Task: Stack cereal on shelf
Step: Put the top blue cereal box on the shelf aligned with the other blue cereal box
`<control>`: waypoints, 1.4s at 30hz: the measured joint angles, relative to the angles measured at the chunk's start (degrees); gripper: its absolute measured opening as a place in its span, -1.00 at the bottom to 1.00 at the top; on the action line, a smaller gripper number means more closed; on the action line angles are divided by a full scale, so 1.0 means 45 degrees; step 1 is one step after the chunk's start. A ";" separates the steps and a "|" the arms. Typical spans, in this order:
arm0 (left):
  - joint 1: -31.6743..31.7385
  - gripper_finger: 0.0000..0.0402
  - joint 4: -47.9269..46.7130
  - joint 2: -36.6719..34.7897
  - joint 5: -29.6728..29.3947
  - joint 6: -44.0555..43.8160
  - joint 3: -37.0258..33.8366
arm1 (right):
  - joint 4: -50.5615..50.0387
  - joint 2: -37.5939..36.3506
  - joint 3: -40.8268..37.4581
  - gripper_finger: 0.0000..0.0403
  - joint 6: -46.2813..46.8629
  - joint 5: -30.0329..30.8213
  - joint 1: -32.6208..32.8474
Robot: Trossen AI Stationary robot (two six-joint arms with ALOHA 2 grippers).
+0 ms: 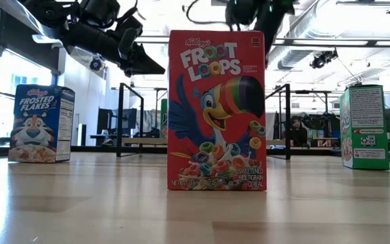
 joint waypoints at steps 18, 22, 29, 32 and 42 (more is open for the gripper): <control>0.0000 -0.96 0.0260 0.0000 -0.0005 -0.0460 0.0000 | 0.6981 -0.0093 -0.4351 -0.99 0.1761 0.1938 -0.0965; 0.0000 -0.96 0.0260 0.0000 -0.0005 -0.0460 0.0000 | 0.6969 -0.0091 -0.4362 -0.99 0.2019 0.1997 -0.1027; 0.0000 -0.96 0.0252 0.0000 -0.0005 -0.0460 0.0000 | 0.7059 -0.0122 -0.4230 -0.99 0.1925 0.1773 -0.0918; 0.0001 -0.96 0.0251 -0.0002 -0.0010 -0.0459 0.0000 | 0.7183 -0.0156 -0.3742 -0.99 0.1719 0.1270 -0.0551; 0.0001 -0.96 0.0231 0.0000 -0.0039 -0.0482 0.0000 | 0.7366 0.0570 -0.3245 -0.99 0.1731 0.2519 -0.0286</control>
